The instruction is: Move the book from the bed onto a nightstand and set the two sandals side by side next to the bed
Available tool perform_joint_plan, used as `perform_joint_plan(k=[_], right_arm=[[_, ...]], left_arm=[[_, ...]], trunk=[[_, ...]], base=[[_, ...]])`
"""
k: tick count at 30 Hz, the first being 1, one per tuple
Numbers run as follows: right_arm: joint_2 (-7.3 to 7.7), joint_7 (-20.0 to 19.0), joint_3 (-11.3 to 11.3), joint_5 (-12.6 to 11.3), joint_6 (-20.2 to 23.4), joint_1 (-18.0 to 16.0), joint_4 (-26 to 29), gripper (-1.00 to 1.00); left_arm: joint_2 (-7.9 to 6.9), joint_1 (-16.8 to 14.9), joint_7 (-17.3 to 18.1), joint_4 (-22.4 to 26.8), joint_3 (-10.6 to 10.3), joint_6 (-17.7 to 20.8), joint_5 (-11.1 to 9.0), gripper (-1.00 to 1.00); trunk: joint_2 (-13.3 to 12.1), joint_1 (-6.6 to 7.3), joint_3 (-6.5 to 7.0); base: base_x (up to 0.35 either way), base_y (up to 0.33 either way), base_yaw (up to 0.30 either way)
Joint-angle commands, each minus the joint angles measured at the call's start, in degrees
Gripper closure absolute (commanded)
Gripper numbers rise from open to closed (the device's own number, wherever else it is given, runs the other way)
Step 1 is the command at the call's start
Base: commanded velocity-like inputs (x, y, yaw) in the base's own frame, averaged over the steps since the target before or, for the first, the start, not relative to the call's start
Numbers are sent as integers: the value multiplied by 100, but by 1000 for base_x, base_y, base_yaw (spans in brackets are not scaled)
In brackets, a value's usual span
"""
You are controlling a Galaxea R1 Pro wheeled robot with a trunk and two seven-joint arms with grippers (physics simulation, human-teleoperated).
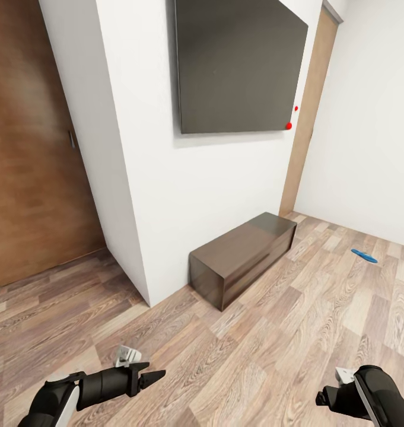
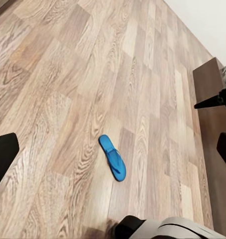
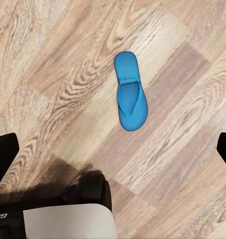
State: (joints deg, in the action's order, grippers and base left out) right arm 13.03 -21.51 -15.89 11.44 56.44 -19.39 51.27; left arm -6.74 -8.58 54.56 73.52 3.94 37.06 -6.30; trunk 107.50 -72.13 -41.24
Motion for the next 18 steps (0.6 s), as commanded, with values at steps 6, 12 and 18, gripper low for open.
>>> perform_joint_plan(k=[6, 12, 18], right_arm=[[-2, -53, -11, 62, 17, -4, 6, -100], [-2, -50, -11, 64, 17, -2, 6, -100], [-2, -47, -11, 68, 17, -2, 5, -100]], left_arm=[[-1, -3, -9, -5, 2, 38, -29, -100], [2, -3, -15, -12, 2, 38, -30, -100], [5, -3, -22, -16, 2, 38, -30, -100]], trunk=[[245, -132, -114], [485, -264, -222], [726, -395, -329]], base=[[0, 0, 0], [0, 0, 0], [0, 0, 0]])
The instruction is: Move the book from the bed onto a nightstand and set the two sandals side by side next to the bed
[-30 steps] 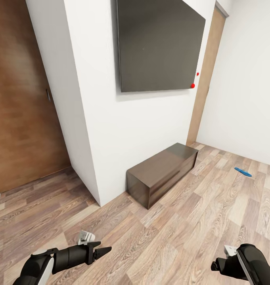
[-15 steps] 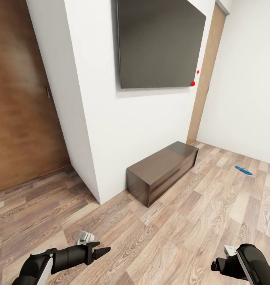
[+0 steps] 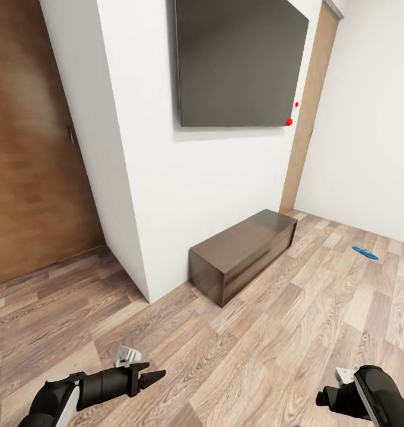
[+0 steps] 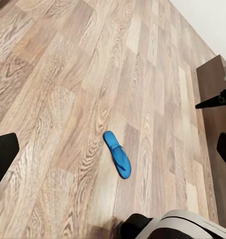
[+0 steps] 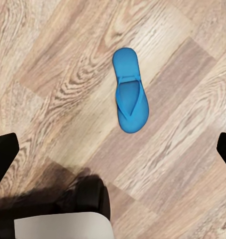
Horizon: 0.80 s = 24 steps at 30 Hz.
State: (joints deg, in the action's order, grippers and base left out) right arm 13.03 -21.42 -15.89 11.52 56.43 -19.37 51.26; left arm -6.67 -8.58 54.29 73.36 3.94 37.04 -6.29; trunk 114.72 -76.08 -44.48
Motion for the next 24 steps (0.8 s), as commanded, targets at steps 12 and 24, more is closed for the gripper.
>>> perform_joint_plan(k=[12, 24], right_arm=[[-2, -49, -3, 60, 17, -5, -1, -100], [-5, -46, -2, 60, 14, -5, -1, -100]], left_arm=[[0, -3, -6, -13, 6, 41, -30, -100], [0, -3, -6, -14, 4, 32, -30, -100]], trunk=[[485, -263, -221], [967, -527, -437]], base=[[0, 0, 0], [0, 0, 0]])
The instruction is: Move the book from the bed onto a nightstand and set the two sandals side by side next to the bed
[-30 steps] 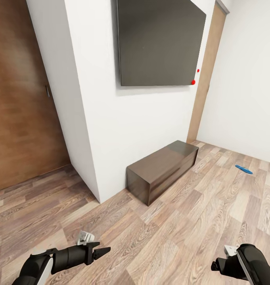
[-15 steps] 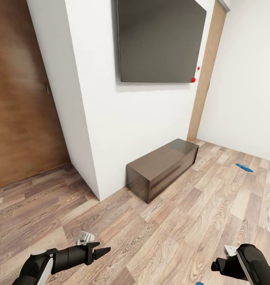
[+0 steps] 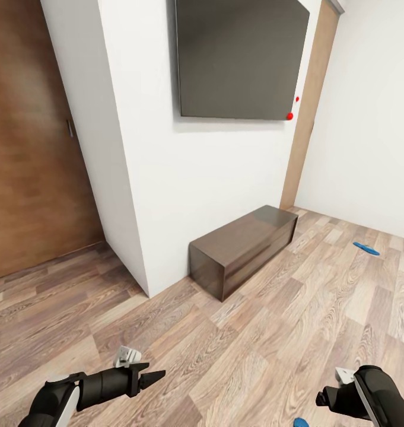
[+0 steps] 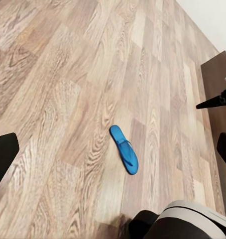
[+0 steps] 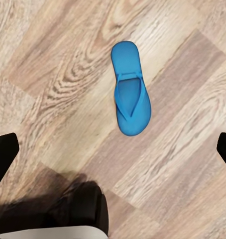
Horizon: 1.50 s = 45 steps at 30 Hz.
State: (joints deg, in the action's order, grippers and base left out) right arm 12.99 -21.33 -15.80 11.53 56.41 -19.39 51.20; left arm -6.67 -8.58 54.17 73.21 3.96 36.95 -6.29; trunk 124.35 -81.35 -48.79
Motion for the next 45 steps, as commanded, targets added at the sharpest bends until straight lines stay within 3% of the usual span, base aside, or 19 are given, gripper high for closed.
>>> perform_joint_plan(k=[1, 45], right_arm=[[-1, -55, -11, 60, 15, -4, 5, -100], [-7, -54, 76, 56, 15, -4, 4, -100]], left_arm=[[-1, -3, 5, 0, 1, 40, -30, -100], [7, -3, 5, -44, 2, 40, -30, -100]], trunk=[[44, -22, -24], [1809, -988, -814]], base=[[0, 0, 0], [0, 0, 0]])
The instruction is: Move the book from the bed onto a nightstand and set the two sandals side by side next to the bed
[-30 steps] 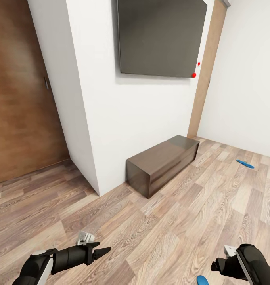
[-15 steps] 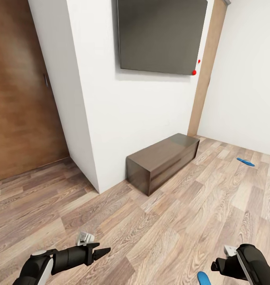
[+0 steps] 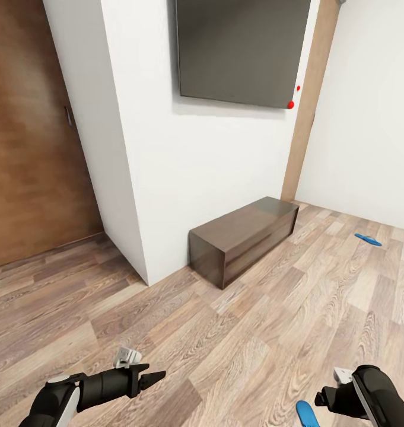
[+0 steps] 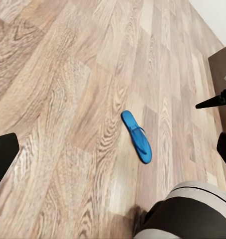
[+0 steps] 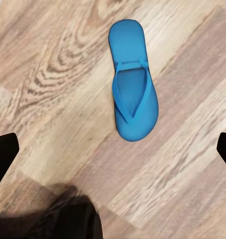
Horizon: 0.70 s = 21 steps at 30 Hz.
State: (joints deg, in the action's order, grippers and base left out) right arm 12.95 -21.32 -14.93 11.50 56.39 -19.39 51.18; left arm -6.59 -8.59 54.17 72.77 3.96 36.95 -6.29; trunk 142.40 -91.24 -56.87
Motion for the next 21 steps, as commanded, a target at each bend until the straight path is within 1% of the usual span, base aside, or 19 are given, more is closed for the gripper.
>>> perform_joint_plan(k=[1, 2, 21], right_arm=[[-2, -54, -10, 58, 16, -3, 6, -100], [-2, -54, -10, 58, 15, -3, 6, -100], [1, -48, -10, 58, 12, -3, 6, -100]], left_arm=[[-1, -3, 5, 0, 1, 41, -30, -100], [0, -3, 5, 0, 1, 41, -30, -100], [0, -3, 5, 0, 0, 32, -30, -100]], trunk=[[44, -21, -24], [84, -43, -42], [109, -92, -463]], base=[[0, 0, 0], [0, 0, 0], [0, 0, 0]])
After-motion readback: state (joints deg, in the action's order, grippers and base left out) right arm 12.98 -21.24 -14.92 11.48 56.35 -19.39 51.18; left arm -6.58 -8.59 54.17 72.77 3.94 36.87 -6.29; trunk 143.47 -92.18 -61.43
